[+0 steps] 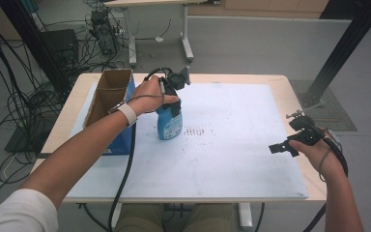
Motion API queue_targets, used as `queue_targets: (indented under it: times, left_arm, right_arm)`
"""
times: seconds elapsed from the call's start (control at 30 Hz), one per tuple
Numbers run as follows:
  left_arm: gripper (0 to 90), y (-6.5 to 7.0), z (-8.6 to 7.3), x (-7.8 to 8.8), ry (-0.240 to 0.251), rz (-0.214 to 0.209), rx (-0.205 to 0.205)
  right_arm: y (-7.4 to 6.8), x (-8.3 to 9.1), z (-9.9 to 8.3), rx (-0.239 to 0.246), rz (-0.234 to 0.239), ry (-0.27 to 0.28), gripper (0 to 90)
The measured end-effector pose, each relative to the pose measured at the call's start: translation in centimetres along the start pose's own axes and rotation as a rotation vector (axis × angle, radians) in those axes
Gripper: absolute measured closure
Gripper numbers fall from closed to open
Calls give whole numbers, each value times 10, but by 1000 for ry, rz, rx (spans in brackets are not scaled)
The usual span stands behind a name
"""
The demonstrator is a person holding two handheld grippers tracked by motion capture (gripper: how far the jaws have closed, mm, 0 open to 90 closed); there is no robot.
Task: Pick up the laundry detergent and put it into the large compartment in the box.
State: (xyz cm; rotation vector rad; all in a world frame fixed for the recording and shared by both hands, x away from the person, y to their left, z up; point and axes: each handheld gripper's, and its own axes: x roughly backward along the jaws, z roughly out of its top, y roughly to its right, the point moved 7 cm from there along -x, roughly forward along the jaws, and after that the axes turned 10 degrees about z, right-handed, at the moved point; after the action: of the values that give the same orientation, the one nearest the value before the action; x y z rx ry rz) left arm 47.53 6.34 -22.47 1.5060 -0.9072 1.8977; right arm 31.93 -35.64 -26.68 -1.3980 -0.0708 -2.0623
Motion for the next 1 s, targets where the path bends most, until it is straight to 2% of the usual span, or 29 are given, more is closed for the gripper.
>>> queue_targets:
  times: [0.37, 0.6, 0.7, 1.0]
  left_arm:
    - [383, -2, -5, 13, -6, -9, 46]
    - [384, -3, -7, 18, -10, 15, 64]
    - [384, -2, -8, 25, -13, 40, 63]
    - [384, -4, -8, 42, -16, 36, 83]
  right_arm:
    - [-4, 5, -2, 7, -10, 5, 106]
    - [-8, 8, -3, 18, -14, 13, 106]
    - [-9, 9, -3, 15, -14, 14, 106]
    - [-12, 9, -2, 31, -11, 22, 106]
